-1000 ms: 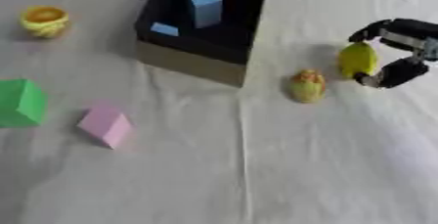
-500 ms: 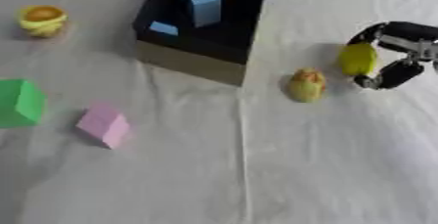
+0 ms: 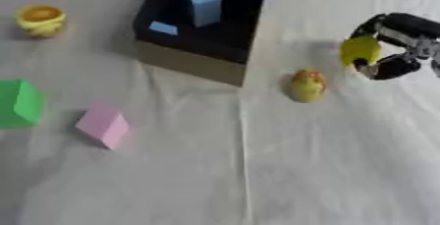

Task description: Pick up objects on the table and place them in the box.

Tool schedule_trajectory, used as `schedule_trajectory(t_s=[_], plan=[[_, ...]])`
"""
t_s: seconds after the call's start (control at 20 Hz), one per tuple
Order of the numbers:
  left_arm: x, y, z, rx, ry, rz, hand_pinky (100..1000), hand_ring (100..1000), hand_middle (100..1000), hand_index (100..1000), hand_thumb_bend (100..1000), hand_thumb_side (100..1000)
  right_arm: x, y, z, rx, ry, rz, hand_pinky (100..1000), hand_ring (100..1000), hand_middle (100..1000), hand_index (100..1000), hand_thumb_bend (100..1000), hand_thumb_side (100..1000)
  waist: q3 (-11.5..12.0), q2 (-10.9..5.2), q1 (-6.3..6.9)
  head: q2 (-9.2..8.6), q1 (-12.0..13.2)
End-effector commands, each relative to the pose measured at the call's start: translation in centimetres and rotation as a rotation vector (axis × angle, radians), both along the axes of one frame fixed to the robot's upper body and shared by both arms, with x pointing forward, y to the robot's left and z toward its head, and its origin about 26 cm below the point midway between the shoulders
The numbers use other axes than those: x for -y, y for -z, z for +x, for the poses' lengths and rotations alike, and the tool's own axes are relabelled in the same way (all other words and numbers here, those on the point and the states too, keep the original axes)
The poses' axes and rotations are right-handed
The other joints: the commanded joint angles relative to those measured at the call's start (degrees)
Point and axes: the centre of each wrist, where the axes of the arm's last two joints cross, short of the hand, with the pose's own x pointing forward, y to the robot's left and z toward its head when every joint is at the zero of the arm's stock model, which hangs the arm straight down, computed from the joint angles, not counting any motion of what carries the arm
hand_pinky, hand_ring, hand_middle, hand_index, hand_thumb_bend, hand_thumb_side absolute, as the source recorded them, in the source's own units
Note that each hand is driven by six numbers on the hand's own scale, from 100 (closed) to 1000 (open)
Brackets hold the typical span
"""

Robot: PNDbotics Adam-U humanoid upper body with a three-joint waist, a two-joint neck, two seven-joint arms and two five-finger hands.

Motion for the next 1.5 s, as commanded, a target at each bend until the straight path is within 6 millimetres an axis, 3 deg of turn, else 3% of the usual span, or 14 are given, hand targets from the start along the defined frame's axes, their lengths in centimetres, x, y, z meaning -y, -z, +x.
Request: schedule_trajectory(t_s=[0.05, 0.4, 0.7, 0.9, 1.15, 1.5], plan=[[-0.1, -0.7, -0.2, 0.02, 0.004, 0.013, 735, 774, 719, 829, 384, 550, -0.3, -3.3, -1.3, 0.167, -0.035, -0.009, 713, 685, 530, 605, 100, 100, -0.07, -0.7, -0.06, 0.01, 0.09], [-0.1, -0.9, -0.1, 0.032, 0.015, 0.023, 735, 774, 719, 828, 387, 541, -6.3, -10.8, -4.6, 0.361, -0.285, 0.022, 719, 668, 517, 582, 100, 100, 0.12, -1.05, -0.05, -0.01, -0.93], [0.4, -1.6, 0.2, 0.06, 0.048, 0.026, 735, 774, 719, 827, 391, 534, -12.6, -14.2, -3.2, 0.359, -0.489, 0.015, 734, 682, 521, 587, 100, 100, 1.68, -0.27, -0.11, -1.36, -4.06], [1.1, -2.5, 0.6, 0.103, 0.091, 0.029, 735, 774, 719, 827, 394, 528, -15.3, -14.8, -0.9, 0.33, -0.56, 0.061, 750, 696, 528, 597, 100, 100, 3.95, 1.22, -0.52, -3.1, -6.82], [1.7, -3.6, 1.0, 0.146, 0.136, 0.032, 735, 774, 719, 827, 397, 521, -17.0, -14.5, 2.7, 0.303, -0.561, 0.111, 763, 709, 537, 606, 100, 106, 6.71, 2.75, -1.18, -4.62, -8.94], [2.1, -4.1, 1.2, 0.158, 0.161, 0.022, 735, 773, 719, 827, 398, 520, -19.1, -12.2, 6.2, 0.269, -0.519, 0.136, 780, 747, 573, 643, 100, 100, 7.92, 3.29, -1.24, -4.62, -10.77]])
